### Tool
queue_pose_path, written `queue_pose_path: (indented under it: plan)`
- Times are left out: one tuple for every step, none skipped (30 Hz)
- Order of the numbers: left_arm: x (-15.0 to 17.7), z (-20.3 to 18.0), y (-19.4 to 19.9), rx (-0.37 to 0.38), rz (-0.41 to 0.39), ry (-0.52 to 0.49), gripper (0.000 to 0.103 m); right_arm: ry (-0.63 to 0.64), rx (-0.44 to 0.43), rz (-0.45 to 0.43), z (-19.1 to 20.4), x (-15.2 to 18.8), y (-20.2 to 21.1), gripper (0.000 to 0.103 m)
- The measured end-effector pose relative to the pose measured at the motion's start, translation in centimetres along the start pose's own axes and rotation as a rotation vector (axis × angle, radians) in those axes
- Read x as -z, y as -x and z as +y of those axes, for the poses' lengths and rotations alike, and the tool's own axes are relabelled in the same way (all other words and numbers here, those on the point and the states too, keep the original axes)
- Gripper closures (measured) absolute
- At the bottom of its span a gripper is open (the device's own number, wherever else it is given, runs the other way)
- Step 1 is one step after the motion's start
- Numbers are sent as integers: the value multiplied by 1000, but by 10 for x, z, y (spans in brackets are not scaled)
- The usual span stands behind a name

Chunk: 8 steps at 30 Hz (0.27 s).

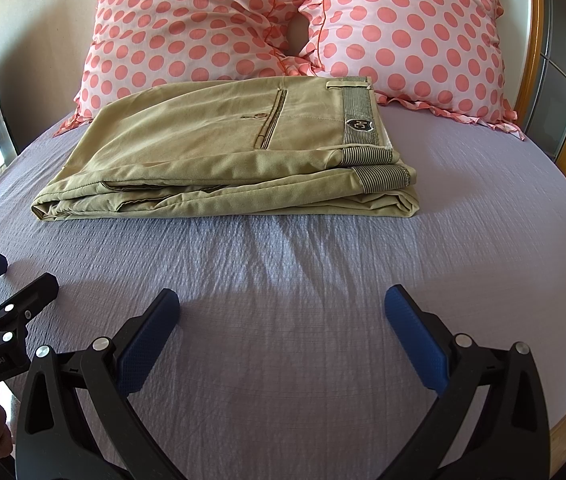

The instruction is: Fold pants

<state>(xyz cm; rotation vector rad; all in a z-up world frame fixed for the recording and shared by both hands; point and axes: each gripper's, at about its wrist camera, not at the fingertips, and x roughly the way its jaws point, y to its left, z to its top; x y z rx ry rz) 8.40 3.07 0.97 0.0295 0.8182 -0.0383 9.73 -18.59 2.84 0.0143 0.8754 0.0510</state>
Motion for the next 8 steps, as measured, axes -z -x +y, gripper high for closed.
queue_pose_path:
  plan:
    - [0, 0, 0, 1, -1, -1, 2, 0, 0, 0, 0, 0, 0, 1]
    - [-1, 0, -1, 0, -1, -2, 2, 0, 0, 0, 0, 0, 0, 1]
    - [0, 0, -1, 1, -1, 0, 2, 0, 0, 0, 0, 0, 0, 1]
    - [0, 0, -1, 0, -1, -1, 2, 0, 0, 0, 0, 0, 0, 1]
    - [-1, 0, -1, 0, -2, -1, 2, 0, 0, 0, 0, 0, 0, 1]
    - [0, 1, -1, 1, -3, -2, 2, 0, 0, 0, 0, 0, 0, 1]
    - [0, 1, -1, 0, -5, -2, 2, 0, 0, 0, 0, 0, 0, 1]
    - [0, 1, -2, 0, -7, -1, 2, 0, 0, 0, 0, 0, 0, 1]
